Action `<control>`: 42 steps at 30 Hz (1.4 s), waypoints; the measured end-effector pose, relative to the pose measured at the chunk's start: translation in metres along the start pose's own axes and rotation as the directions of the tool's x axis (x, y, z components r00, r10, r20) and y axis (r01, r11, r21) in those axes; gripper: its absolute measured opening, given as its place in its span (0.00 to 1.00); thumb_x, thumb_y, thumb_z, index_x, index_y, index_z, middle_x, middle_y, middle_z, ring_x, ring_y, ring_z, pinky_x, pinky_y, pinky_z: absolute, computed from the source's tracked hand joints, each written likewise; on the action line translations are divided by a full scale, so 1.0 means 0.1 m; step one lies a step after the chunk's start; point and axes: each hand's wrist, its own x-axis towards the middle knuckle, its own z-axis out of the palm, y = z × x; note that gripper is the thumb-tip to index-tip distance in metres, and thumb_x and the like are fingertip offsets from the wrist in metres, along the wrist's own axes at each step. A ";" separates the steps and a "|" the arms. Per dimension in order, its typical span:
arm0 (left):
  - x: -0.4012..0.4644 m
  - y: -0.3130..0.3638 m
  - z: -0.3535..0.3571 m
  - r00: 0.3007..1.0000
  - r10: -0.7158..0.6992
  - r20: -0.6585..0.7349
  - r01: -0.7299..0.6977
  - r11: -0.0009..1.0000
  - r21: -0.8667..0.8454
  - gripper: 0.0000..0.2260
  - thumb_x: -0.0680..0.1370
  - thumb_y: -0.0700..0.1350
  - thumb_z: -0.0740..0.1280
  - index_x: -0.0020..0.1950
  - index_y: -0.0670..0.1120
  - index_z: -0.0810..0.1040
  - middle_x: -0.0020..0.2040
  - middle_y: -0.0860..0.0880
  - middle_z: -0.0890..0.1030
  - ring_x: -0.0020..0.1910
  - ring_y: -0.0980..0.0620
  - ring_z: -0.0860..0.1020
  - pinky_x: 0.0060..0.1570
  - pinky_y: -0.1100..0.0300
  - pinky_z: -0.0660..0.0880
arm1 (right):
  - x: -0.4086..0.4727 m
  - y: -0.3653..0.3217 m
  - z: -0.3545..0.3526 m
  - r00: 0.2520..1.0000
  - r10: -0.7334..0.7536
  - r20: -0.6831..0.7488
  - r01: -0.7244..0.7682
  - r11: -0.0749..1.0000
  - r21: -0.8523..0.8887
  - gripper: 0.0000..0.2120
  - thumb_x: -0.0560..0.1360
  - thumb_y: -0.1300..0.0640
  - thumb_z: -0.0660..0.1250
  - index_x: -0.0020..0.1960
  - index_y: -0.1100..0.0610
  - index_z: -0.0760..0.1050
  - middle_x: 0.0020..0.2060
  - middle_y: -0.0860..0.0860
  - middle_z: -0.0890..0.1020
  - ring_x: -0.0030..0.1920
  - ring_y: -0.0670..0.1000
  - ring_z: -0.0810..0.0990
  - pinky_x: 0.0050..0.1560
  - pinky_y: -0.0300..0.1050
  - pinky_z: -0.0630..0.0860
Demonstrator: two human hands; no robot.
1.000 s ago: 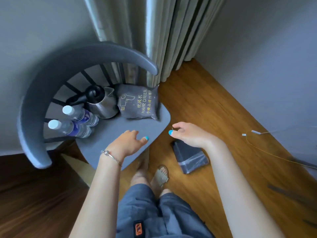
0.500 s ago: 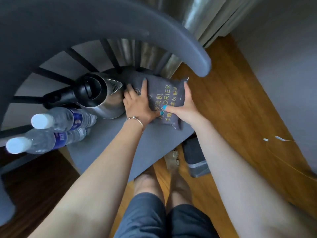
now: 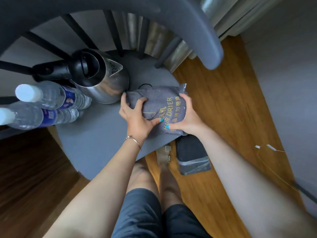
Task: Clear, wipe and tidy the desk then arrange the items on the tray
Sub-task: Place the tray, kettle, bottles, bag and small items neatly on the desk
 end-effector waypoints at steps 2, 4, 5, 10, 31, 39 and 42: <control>-0.14 -0.05 0.02 0.992 -0.110 -0.057 0.107 0.993 -0.047 0.36 0.55 0.55 0.83 0.60 0.53 0.76 0.76 0.42 0.46 0.70 0.39 0.54 0.65 0.74 0.49 | 0.01 0.02 0.02 0.999 -0.018 0.044 0.022 0.994 -0.111 0.55 0.58 0.63 0.81 0.75 0.46 0.53 0.66 0.53 0.71 0.64 0.55 0.73 0.64 0.53 0.73; -0.27 -0.10 0.03 0.965 -0.253 -0.066 0.247 0.966 -0.081 0.38 0.53 0.54 0.84 0.60 0.56 0.75 0.77 0.41 0.43 0.68 0.41 0.54 0.59 0.79 0.48 | -0.01 0.05 0.05 0.995 -0.005 0.098 0.023 0.984 -0.178 0.56 0.57 0.61 0.81 0.75 0.43 0.52 0.65 0.53 0.72 0.62 0.58 0.76 0.61 0.55 0.75; -0.33 -0.13 0.02 0.942 -0.332 -0.044 0.327 0.940 -0.101 0.38 0.53 0.54 0.84 0.61 0.59 0.73 0.77 0.41 0.43 0.65 0.44 0.56 0.59 0.76 0.52 | -0.04 0.07 0.10 0.993 0.003 0.121 0.016 0.988 -0.155 0.55 0.58 0.63 0.81 0.74 0.43 0.53 0.64 0.52 0.72 0.60 0.59 0.78 0.58 0.54 0.77; -0.60 -0.28 -0.26 0.936 -0.332 0.119 0.351 0.908 -0.230 0.37 0.56 0.47 0.85 0.59 0.55 0.69 0.61 0.45 0.75 0.58 0.48 0.75 0.58 0.59 0.72 | -0.36 0.16 0.27 0.977 -0.101 0.190 0.100 0.995 0.012 0.52 0.60 0.70 0.80 0.73 0.48 0.55 0.65 0.48 0.70 0.65 0.49 0.73 0.61 0.36 0.72; -2.68 1.20 -3.77 0.789 0.090 -0.608 -0.246 0.953 -0.178 0.37 0.49 0.65 0.80 0.55 0.62 0.72 0.43 0.66 0.78 0.43 0.66 0.75 0.46 0.71 0.72 | -2.99 -2.98 0.19 0.526 -0.755 0.392 0.817 0.577 0.015 0.48 0.54 0.48 0.84 0.68 0.34 0.65 0.58 0.34 0.78 0.54 0.43 0.82 0.55 0.43 0.80; -3.59 0.59 -5.21 0.630 0.132 -0.765 -0.276 0.959 -0.061 0.34 0.48 0.65 0.79 0.52 0.64 0.73 0.44 0.63 0.78 0.41 0.72 0.74 0.42 0.78 0.68 | -3.78 -3.90 1.50 0.250 -0.800 0.545 0.901 0.398 0.171 0.46 0.56 0.51 0.83 0.69 0.36 0.65 0.57 0.24 0.74 0.53 0.46 0.83 0.49 0.36 0.79; -3.89 0.16 -5.70 0.554 0.131 -0.822 -0.276 0.961 -0.033 0.36 0.48 0.67 0.79 0.53 0.65 0.73 0.41 0.65 0.79 0.39 0.72 0.75 0.42 0.79 0.68 | -4.02 -4.15 2.15 0.179 -0.782 0.597 0.912 0.359 0.197 0.47 0.58 0.55 0.83 0.69 0.35 0.64 0.61 0.39 0.79 0.54 0.50 0.83 0.51 0.40 0.80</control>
